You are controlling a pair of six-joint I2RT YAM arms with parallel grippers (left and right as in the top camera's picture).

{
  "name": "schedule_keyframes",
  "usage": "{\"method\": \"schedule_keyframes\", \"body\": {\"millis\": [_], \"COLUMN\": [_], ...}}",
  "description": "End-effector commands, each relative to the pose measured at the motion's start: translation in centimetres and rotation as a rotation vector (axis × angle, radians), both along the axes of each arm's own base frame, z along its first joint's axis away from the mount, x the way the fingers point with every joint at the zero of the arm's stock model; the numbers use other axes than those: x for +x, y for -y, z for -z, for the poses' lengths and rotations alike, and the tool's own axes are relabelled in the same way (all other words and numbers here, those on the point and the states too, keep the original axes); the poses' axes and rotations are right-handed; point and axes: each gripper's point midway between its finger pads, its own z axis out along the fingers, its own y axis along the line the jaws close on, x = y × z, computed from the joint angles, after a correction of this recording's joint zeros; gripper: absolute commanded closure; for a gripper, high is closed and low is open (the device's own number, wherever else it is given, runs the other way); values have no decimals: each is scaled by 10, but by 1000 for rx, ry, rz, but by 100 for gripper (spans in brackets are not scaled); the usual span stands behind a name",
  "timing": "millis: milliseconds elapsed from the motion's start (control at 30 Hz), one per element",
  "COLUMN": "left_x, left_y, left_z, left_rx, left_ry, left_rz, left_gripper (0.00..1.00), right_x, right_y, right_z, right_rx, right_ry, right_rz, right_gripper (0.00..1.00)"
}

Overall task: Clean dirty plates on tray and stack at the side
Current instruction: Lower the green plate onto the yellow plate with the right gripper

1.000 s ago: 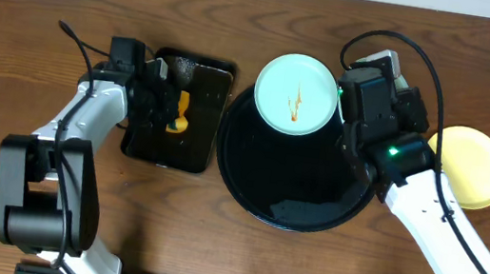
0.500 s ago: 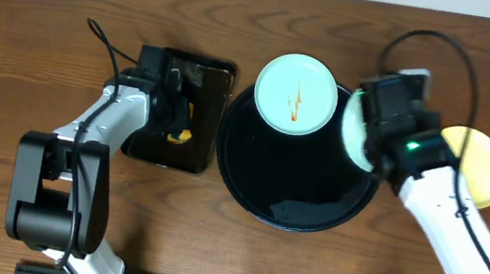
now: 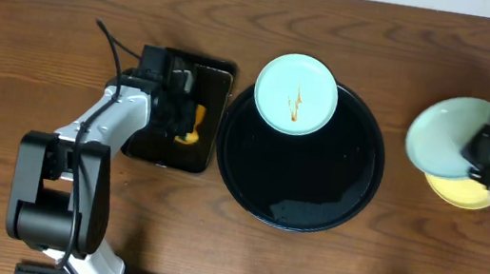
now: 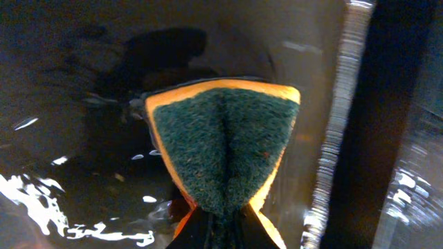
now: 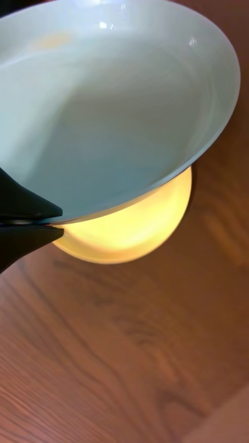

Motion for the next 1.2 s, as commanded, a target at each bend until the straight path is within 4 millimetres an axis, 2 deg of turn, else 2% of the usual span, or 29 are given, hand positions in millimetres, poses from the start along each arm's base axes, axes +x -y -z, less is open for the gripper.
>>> {"method": "schedule_keyframes", "body": {"millis": [0,33,167,333,467,600,633,667,700,800,1000,1167], "left_x": [-4,-3,0,-2,-5,-6,-6,-6,-6,-7,-10,-9], "left_y": [21,19,-1,-4,-5,-5,-5,-5,-5,-5,-5,-5], "left_z": [-2,-1,6,8,9,9,9,9,9,9,10,10], "left_rx": [-106,-98,13,30,31,31,31,31,31,32,33,33], "left_ry": [20,22,3,-3,-19,-23,-23,-23,-25,-27,-38,-38], "left_rz": [118,110,16,11,12,12,12,11,11,12,12,12], "left_gripper": [89,84,84,84,84,84,84,83,73,69,62,60], "right_x": [-7,-12,-28,-38,-41,-31,-27,-22,-15,-1,12,33], "right_y": [10,16,36,51,63,69,69,68,65,54,26,-29], "right_z": [6,9,25,53,71,81,81,82,81,81,82,75], "right_rx": [123,137,160,190,206,220,225,233,249,296,421,601], "right_ry": [44,38,-17,-102,-132,-115,-105,-90,-72,-37,6,72], "right_rz": [58,77,150,203,238,210,194,176,138,30,-62,-267], "right_gripper": [99,99,99,99,99,99,95,84,73,63,62,60]}}
